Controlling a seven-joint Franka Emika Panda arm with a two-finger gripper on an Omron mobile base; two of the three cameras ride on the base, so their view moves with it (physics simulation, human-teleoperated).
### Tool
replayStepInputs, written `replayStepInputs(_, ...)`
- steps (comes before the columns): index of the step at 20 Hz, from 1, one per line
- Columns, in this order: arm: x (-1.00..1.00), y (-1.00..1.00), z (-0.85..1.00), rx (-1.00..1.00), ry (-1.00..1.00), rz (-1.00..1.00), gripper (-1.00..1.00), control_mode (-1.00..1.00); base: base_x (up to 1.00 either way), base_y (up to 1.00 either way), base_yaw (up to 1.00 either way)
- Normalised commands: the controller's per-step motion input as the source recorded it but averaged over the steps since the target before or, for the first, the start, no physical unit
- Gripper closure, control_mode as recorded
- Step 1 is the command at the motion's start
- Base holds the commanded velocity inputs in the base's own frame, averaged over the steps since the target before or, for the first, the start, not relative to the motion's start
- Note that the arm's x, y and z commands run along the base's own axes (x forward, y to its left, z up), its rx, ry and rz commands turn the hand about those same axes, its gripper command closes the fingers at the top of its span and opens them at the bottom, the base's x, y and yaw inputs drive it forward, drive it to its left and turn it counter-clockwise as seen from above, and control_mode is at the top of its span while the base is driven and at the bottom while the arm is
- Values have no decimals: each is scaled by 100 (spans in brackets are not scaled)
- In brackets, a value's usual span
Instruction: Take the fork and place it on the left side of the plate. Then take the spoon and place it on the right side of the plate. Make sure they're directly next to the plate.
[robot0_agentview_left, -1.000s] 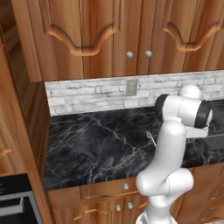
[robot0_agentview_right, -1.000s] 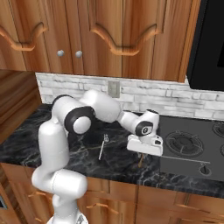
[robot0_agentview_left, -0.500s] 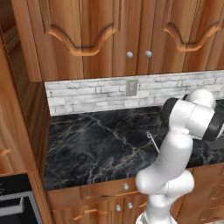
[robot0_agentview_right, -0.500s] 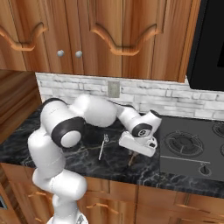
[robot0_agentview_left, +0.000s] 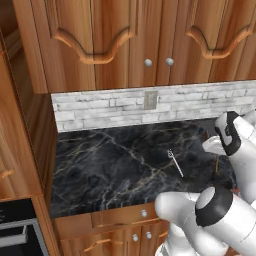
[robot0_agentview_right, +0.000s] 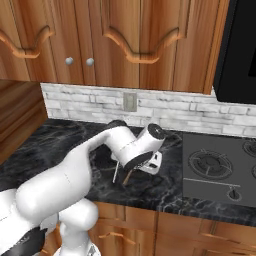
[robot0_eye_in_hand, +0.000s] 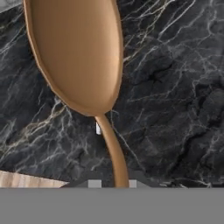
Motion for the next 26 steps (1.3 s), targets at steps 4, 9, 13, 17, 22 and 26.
replayStepInputs(4, -78, 28, 98, -25, -19, -37, 100, -100, 0, 0, 0)
replayStepInputs(9, -46, 58, 74, -29, -5, -38, 100, -100, 0, 0, 0)
replayStepInputs(13, -12, 98, 32, -34, -1, -25, 100, -100, 0, 0, 0)
replayStepInputs(17, 0, 96, 0, -28, -4, -14, 100, -100, 0, 0, 0)
replayStepInputs(22, -1, 41, 0, -16, -1, -4, 100, -100, 0, 0, 0)
replayStepInputs(26, -14, 7, 0, -7, -3, 0, 100, -100, 0, 0, 0)
